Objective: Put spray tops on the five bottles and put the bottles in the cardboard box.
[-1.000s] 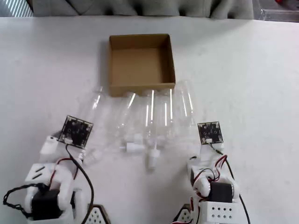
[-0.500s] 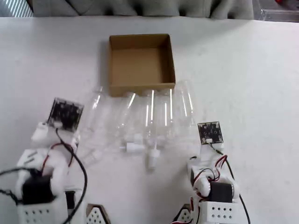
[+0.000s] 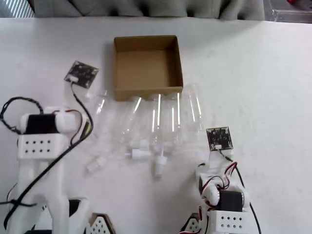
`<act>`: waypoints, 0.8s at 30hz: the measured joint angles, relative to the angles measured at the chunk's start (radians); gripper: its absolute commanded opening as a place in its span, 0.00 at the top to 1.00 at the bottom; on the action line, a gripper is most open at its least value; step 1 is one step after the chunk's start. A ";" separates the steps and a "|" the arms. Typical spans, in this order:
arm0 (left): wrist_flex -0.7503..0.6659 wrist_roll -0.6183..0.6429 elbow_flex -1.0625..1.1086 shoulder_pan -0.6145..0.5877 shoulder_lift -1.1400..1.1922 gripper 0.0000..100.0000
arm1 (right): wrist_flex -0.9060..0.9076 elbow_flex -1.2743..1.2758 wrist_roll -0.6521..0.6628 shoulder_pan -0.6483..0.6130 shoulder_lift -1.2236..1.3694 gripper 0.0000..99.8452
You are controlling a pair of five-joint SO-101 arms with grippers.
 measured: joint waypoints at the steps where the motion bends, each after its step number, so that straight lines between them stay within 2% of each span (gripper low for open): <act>1: 0.003 0.000 -0.011 0.020 0.018 0.79 | 0.000 0.000 0.000 0.000 0.000 0.94; 6: 0.003 0.000 -0.021 0.123 0.052 0.78 | 0.000 0.000 0.000 -0.002 0.000 0.94; 9: -0.008 0.021 -0.021 0.143 0.052 0.77 | 0.000 0.000 0.000 -0.002 0.000 0.94; 16: -0.068 0.054 -0.049 0.137 0.161 0.77 | 0.000 0.000 0.000 -0.002 0.000 0.94; 22: -0.094 0.054 -0.192 0.060 0.410 0.66 | 0.000 0.000 0.000 0.000 0.000 0.94; 24: -0.094 0.054 -0.244 0.026 0.479 0.66 | 0.000 0.000 0.000 0.000 0.000 0.94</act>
